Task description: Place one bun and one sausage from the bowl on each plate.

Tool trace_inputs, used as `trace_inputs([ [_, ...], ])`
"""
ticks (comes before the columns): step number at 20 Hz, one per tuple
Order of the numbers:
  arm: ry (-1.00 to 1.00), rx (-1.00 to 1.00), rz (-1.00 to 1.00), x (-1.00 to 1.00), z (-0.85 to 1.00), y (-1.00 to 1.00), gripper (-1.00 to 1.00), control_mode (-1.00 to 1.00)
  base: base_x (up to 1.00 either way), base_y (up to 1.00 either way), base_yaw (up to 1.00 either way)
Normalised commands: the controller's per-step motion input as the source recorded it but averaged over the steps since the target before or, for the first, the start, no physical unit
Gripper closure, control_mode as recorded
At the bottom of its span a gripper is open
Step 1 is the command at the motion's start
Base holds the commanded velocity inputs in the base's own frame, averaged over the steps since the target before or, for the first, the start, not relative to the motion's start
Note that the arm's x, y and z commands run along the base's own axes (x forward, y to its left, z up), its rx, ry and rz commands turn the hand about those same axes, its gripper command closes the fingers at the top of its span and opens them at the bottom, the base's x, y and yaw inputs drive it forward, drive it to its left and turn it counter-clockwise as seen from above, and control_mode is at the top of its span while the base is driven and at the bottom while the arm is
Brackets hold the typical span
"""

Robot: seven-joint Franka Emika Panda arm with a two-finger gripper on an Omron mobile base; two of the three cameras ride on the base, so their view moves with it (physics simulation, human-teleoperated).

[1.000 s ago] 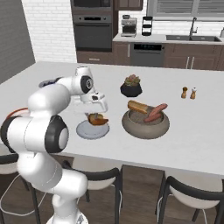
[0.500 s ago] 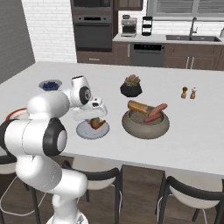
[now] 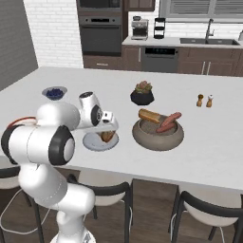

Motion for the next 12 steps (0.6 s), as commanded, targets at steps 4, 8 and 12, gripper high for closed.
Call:
trace_inputs([
  [4,-0.06,0.02,-0.01,0.31,-0.42,0.00,1.00,-1.00,0.00,0.00,0.00],
  [8,-0.02,0.00,0.00,0.32,-0.24,0.06,1.00,-1.00,0.00,0.00,0.00],
  [12,0.00,0.00,0.00,0.16,-0.09,0.12,1.00,-1.00,0.00,0.00,0.00],
])
